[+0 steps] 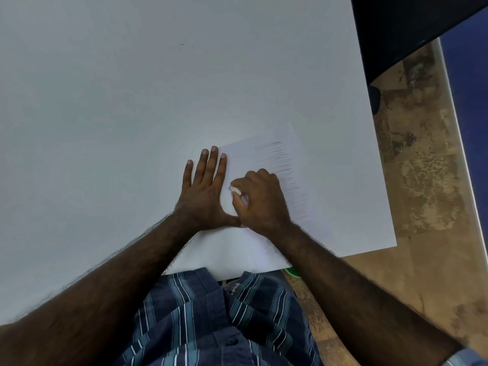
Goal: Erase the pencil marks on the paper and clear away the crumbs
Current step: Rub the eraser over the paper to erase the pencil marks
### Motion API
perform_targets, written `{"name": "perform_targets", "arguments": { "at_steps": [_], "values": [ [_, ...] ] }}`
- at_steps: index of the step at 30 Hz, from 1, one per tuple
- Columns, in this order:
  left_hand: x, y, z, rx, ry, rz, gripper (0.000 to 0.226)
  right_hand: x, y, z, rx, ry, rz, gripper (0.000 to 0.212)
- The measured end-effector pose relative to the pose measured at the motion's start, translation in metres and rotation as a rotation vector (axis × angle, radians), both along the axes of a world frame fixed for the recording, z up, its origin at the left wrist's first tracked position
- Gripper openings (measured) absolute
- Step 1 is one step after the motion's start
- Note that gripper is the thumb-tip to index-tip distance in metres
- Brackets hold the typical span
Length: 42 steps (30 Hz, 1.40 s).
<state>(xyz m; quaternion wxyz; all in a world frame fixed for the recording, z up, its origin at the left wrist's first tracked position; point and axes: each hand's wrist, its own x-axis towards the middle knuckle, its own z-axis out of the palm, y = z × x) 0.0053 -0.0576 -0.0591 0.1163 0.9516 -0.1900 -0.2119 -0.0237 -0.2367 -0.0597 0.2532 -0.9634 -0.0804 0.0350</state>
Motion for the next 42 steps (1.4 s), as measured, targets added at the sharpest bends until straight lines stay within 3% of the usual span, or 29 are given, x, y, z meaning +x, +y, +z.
{"name": "perform_targets", "arguments": {
  "at_steps": [6,8,11,13,19,23,25,31,33,36,38,42],
  "values": [
    [0.003,0.0,0.002,0.01,0.026,-0.01,0.161,0.022,-0.021,0.009,-0.08,-0.069,-0.362,0.011],
    [0.002,0.0,0.002,0.009,0.026,-0.012,0.161,0.017,-0.013,0.008,-0.037,-0.057,-0.312,0.013],
    [0.002,0.0,0.001,0.01,0.013,-0.01,0.157,0.001,0.0,0.002,-0.001,-0.003,-0.045,0.019],
    [0.001,0.0,0.002,0.008,0.015,-0.01,0.158,0.006,-0.007,0.002,-0.027,-0.019,-0.013,0.018],
    [0.001,0.0,0.001,-0.007,0.016,-0.014,0.161,0.034,-0.021,0.004,-0.054,-0.07,-0.406,0.014],
    [0.0,0.0,0.0,-0.018,0.001,-0.006,0.158,0.012,0.009,0.0,0.019,-0.026,-0.089,0.019],
    [0.001,0.0,0.0,-0.011,0.005,-0.008,0.158,0.012,0.006,0.0,-0.009,-0.045,-0.044,0.02],
    [0.002,0.0,0.003,-0.013,0.028,-0.011,0.161,0.045,-0.02,0.005,-0.084,-0.119,-0.49,0.011],
    [0.002,0.0,0.002,-0.016,0.02,-0.006,0.161,0.041,-0.011,0.005,-0.042,-0.093,-0.43,0.013],
    [0.002,0.0,0.0,-0.009,0.012,-0.004,0.16,0.022,0.012,0.002,-0.028,-0.032,-0.086,0.021],
    [0.001,0.0,0.001,-0.004,0.012,-0.006,0.16,0.018,0.012,0.003,-0.063,-0.053,-0.03,0.021],
    [0.002,0.0,0.003,-0.008,0.028,-0.006,0.161,0.043,-0.015,0.004,-0.112,-0.12,-0.383,0.015]
  ]
}}
